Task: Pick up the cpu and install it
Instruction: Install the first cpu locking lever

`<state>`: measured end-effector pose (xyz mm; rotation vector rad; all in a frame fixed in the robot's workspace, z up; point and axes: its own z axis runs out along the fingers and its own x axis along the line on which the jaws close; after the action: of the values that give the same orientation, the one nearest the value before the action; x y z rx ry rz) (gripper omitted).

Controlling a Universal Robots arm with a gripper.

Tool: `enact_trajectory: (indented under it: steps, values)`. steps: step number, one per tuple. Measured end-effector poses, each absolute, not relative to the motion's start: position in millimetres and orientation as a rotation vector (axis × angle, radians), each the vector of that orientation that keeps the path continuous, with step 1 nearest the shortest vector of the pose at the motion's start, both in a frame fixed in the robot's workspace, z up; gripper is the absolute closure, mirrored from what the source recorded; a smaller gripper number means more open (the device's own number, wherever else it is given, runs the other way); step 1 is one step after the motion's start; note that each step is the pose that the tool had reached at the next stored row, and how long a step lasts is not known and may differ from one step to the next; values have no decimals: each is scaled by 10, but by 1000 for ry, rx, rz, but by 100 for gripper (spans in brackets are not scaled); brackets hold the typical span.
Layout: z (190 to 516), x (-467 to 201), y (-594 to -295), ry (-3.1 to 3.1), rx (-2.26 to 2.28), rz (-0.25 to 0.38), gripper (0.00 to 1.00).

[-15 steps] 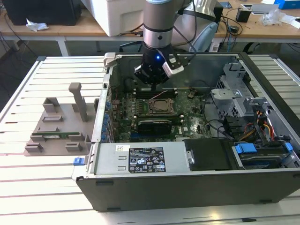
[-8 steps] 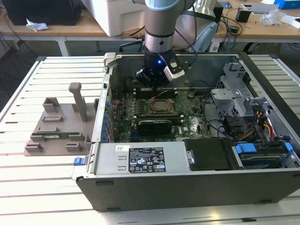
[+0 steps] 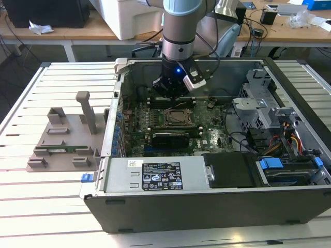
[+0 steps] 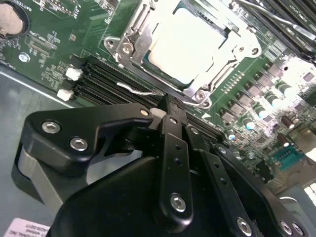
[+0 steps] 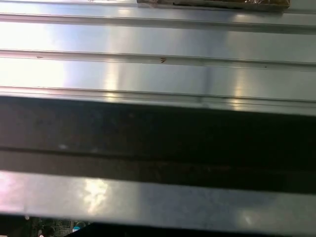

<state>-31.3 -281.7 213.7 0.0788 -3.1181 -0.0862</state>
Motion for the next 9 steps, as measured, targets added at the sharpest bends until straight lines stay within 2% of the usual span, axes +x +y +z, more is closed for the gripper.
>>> enact_trajectory:
  steps: [9]
  values:
    - [2079,-183,-2817,-3118,79,-64,89]
